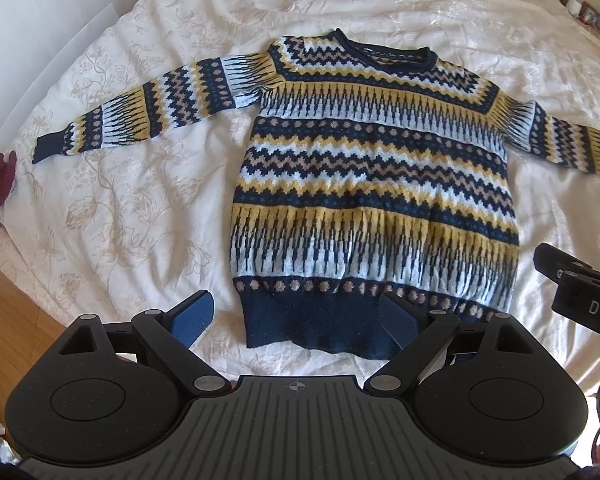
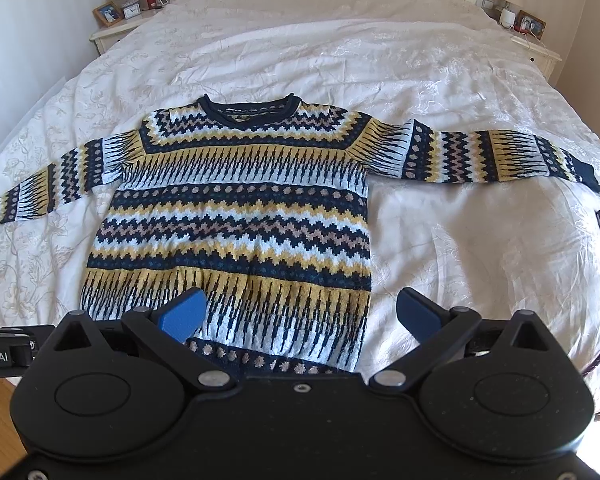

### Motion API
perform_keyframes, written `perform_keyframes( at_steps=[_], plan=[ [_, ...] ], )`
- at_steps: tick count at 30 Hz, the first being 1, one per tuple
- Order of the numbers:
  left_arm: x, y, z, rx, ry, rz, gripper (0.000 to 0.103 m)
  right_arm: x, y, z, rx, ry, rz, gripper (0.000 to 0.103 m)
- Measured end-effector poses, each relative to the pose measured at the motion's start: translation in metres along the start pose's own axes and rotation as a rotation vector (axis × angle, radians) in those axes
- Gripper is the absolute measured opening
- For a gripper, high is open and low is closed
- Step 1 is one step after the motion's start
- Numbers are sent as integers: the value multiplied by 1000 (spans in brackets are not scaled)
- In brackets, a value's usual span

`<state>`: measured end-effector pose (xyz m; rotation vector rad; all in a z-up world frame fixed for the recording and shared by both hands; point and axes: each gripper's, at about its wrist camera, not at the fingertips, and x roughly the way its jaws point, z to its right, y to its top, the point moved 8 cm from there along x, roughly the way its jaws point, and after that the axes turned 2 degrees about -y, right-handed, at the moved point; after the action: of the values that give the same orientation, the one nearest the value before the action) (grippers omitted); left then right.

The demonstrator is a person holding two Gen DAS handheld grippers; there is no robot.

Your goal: Fold small clothes

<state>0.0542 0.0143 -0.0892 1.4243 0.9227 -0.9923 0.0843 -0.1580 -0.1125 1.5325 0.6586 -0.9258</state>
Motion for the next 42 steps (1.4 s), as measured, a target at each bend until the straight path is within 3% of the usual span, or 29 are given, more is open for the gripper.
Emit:
perform_keyframes(
  at_steps=[24, 34, 42],
  plan=[
    [31, 83, -34, 67, -29, -21, 90, 36, 50, -47, 69, -51, -72, 101],
    [57, 103, -43, 127, -44, -64, 90, 53, 59, -60, 124, -87, -110, 101],
    [62, 126, -44, 132, -56, -4, 90, 49, 79, -42, 117, -166, 7, 101]
  ],
)
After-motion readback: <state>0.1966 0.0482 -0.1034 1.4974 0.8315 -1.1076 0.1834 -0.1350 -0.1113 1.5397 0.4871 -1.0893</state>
